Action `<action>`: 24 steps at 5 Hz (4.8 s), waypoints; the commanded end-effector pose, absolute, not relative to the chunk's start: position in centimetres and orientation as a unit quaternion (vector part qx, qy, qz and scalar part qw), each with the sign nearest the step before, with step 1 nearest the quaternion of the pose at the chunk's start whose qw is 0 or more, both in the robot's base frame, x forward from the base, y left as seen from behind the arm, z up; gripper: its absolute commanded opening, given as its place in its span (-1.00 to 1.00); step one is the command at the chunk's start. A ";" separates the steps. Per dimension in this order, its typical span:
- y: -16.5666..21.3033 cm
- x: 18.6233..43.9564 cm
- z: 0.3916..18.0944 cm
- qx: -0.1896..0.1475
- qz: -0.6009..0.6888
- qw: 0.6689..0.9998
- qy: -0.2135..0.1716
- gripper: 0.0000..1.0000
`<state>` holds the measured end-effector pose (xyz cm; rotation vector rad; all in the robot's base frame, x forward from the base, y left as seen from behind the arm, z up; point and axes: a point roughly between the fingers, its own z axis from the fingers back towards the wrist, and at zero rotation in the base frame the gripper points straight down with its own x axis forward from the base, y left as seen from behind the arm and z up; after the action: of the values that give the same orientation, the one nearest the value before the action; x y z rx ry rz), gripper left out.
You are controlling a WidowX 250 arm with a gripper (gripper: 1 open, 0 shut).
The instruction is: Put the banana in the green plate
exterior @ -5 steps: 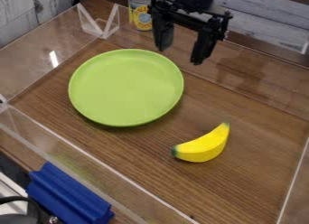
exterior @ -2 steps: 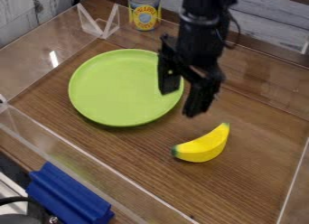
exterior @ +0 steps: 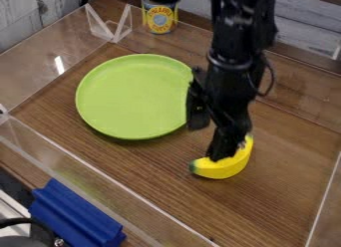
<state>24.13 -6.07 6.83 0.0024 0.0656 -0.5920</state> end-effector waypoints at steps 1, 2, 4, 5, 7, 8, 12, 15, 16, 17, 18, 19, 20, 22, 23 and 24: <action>-6.7 24.3 6.8 0.006 -0.304 0.953 0.005 1.00; -6.9 24.4 5.5 0.005 -0.305 0.952 0.003 1.00; -7.2 24.5 2.9 0.007 -0.324 0.946 -0.002 1.00; -7.2 24.7 2.6 0.009 -0.326 0.945 -0.002 1.00; -7.1 24.7 3.1 0.010 -0.317 0.948 -0.001 -1.00; -7.0 24.7 3.9 0.006 -0.308 0.951 -0.001 1.00; -6.8 24.7 5.4 -0.012 -0.284 0.959 -0.008 1.00; -6.5 25.1 3.9 -0.016 -0.295 0.955 -0.006 1.00; -6.4 25.1 3.9 -0.016 -0.294 0.956 -0.006 -1.00; -6.2 25.1 4.1 -0.015 -0.293 0.956 -0.004 -1.00; -6.0 25.0 4.6 -0.014 -0.288 0.958 0.001 -1.00; -5.8 24.9 5.1 -0.012 -0.283 0.959 0.007 -1.00; -5.6 24.8 5.5 -0.011 -0.278 0.960 0.010 -1.00; -5.1 24.7 6.5 -0.008 -0.269 0.963 0.017 -1.00; -4.8 24.5 7.3 -0.005 -0.263 0.965 0.024 -1.00; -4.0 24.5 9.8 0.006 -0.240 0.970 0.029 -1.00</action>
<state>23.79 -4.08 8.46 0.0022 0.1150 -0.4888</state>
